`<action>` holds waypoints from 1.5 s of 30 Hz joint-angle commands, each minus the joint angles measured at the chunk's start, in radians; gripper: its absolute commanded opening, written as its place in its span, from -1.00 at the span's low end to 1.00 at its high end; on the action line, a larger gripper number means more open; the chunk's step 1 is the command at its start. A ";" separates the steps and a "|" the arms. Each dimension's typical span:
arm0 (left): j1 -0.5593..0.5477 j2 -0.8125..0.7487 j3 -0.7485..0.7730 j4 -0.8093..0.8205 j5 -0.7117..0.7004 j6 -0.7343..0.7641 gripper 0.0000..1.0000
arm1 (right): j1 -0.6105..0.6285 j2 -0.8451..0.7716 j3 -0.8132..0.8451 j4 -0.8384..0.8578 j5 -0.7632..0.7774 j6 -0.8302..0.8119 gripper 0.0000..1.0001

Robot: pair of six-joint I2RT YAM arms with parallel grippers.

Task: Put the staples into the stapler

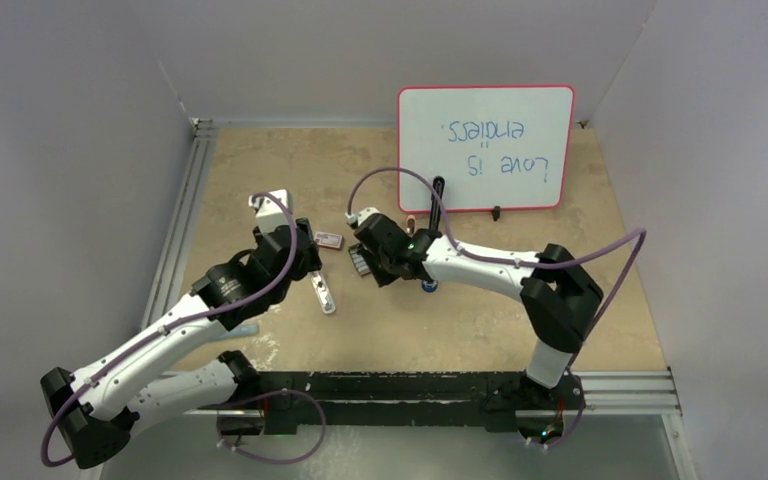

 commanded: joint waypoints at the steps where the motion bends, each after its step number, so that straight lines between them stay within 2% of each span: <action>1: -0.006 -0.022 0.022 0.030 0.025 -0.012 0.01 | 0.045 0.039 -0.051 -0.053 -0.035 -0.050 -0.51; 11: -0.006 -0.032 0.023 0.034 0.024 -0.008 0.01 | 0.083 0.122 -0.053 -0.027 -0.005 -0.081 -0.48; 16: -0.006 -0.029 0.022 0.033 0.022 -0.008 0.01 | 0.084 0.109 -0.022 -0.042 0.007 -0.028 -0.18; 18: -0.006 -0.030 0.024 0.031 0.022 -0.008 0.01 | 0.084 0.095 -0.010 -0.058 0.023 0.028 0.02; 20: -0.006 -0.033 0.022 0.031 0.024 -0.010 0.01 | 0.083 0.081 0.002 -0.078 0.072 0.118 0.10; 26: -0.007 -0.034 0.021 0.042 0.043 -0.004 0.01 | 0.084 0.088 0.017 -0.150 0.259 0.397 -0.03; 29: -0.007 -0.034 0.021 0.047 0.054 -0.001 0.01 | 0.084 0.107 0.012 -0.174 0.295 0.465 -0.08; 45: -0.006 -0.032 0.017 0.053 0.059 0.002 0.01 | 0.108 0.078 -0.073 -0.122 0.178 0.451 0.01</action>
